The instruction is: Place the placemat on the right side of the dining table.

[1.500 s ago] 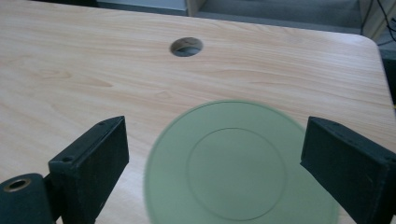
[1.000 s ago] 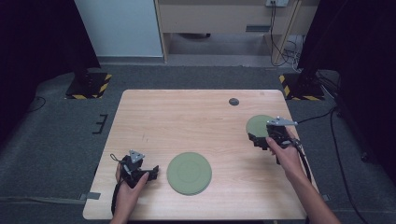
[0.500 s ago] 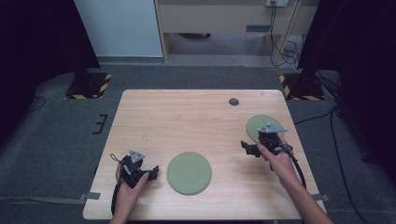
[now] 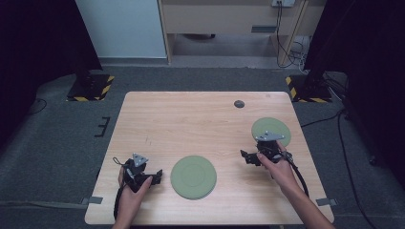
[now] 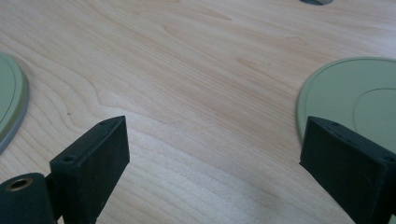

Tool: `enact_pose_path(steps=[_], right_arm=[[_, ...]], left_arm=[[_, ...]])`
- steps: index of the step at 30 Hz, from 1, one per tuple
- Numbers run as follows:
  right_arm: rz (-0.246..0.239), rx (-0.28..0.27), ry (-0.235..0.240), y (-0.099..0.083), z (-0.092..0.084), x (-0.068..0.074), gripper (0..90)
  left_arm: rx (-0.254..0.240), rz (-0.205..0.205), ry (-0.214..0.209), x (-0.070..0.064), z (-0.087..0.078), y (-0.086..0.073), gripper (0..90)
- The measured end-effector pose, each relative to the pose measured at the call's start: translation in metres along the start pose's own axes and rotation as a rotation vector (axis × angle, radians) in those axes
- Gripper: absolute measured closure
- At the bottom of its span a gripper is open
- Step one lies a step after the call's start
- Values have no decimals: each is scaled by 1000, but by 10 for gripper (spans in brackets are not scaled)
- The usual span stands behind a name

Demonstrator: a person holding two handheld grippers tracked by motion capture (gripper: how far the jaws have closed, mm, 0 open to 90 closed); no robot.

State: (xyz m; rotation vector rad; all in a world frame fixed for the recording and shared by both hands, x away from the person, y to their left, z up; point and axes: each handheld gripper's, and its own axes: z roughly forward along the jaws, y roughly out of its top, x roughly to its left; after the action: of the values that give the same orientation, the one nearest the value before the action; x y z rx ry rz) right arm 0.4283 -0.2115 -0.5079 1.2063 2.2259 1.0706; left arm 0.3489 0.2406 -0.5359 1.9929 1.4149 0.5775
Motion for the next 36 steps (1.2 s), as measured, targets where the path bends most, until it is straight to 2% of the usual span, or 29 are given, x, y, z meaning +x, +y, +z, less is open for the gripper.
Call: enact_pose_path(steps=[10,27,36], right_arm=[[-21,40,32,-7,8,9,80],[-44,60,54,-11,13,17,80],[-57,71,87,-12,15,24,81]], left_arm=[[0,2,-2,0,0,0,18],[0,5,-5,-1,0,0,18],[0,6,-5,-1,0,0,18]])
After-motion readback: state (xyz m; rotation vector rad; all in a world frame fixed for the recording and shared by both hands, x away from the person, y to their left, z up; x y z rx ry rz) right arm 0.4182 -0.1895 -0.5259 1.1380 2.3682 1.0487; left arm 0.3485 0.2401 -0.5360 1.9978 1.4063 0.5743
